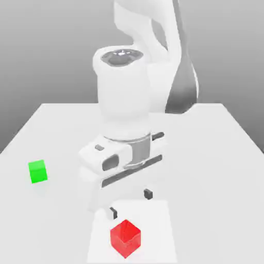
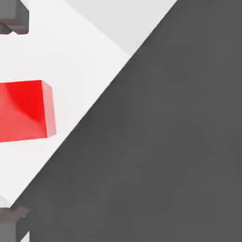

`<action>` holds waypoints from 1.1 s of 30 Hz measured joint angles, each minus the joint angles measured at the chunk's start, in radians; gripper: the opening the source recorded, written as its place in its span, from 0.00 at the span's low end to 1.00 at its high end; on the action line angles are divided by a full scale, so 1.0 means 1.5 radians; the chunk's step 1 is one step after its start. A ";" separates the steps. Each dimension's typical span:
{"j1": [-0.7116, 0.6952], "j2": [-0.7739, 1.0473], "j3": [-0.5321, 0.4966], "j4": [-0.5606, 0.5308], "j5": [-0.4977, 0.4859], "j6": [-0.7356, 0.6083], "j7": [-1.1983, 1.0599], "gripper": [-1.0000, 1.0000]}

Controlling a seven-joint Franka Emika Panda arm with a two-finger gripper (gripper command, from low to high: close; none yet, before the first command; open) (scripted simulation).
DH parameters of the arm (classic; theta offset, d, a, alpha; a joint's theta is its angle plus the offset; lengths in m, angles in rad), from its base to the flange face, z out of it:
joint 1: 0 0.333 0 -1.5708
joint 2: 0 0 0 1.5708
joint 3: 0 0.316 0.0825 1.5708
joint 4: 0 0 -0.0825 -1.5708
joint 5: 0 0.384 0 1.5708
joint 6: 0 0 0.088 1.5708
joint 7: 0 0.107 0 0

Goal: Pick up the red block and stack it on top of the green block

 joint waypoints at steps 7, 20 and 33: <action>-0.036 0.133 0.047 0.015 0.052 0.104 -0.053 0.00; -0.037 -0.014 -0.016 -0.017 -0.041 -0.006 -0.034 0.00; -0.312 -0.208 -0.192 -0.134 -0.226 -0.061 -0.334 0.00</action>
